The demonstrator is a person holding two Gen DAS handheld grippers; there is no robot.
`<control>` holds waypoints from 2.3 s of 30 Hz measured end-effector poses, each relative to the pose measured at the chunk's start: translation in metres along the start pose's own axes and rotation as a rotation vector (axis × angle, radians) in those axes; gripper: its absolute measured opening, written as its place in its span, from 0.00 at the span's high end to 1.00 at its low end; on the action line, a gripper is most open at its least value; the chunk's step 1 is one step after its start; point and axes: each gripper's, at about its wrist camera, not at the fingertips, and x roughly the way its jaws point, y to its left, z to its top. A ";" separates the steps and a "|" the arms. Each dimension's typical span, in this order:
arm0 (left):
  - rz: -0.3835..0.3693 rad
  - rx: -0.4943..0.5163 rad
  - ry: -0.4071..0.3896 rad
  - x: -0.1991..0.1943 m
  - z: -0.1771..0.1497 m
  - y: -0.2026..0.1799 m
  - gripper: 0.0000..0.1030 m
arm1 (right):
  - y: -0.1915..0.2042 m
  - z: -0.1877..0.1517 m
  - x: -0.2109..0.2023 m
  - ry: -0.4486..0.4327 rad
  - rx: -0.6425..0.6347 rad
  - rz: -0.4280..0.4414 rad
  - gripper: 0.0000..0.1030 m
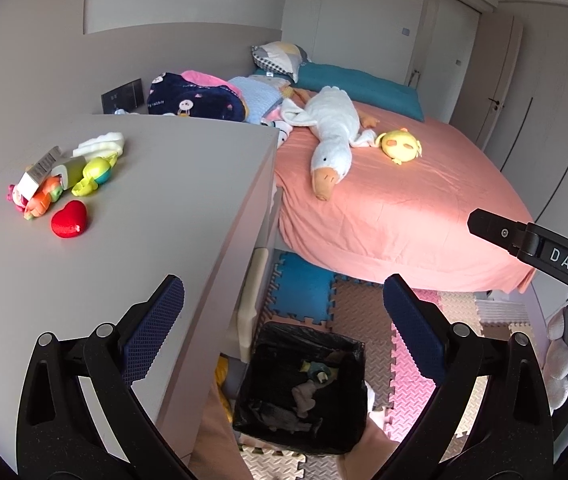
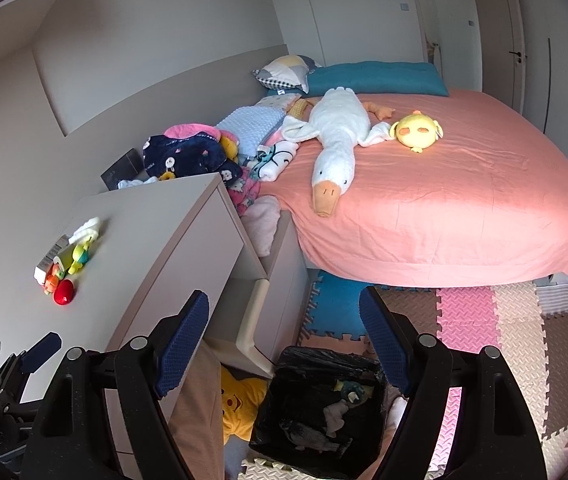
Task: Collect trash
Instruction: 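Move both tools back to the desk toward the red heart and yellow-green toy, then grasp the red heart with the left tool while the right tool grasps the yellow-green toy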
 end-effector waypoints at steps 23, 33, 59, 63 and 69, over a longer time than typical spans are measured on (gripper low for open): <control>0.207 -0.160 -0.028 -0.020 0.005 0.126 0.07 | 0.108 -0.008 0.046 0.045 -0.110 0.155 0.24; 0.265 -0.200 -0.032 -0.017 0.009 0.171 0.07 | 0.152 -0.008 0.069 0.076 -0.147 0.182 0.24; 0.224 -0.164 0.082 0.061 0.036 0.203 0.55 | 0.223 0.024 0.134 0.096 -0.232 0.211 0.24; 0.211 -0.164 0.083 0.062 0.036 0.206 0.56 | 0.238 0.021 0.143 0.106 -0.261 0.213 0.24; 0.232 -0.241 0.018 0.046 0.032 0.219 0.57 | 0.258 0.021 0.155 0.119 -0.289 0.231 0.24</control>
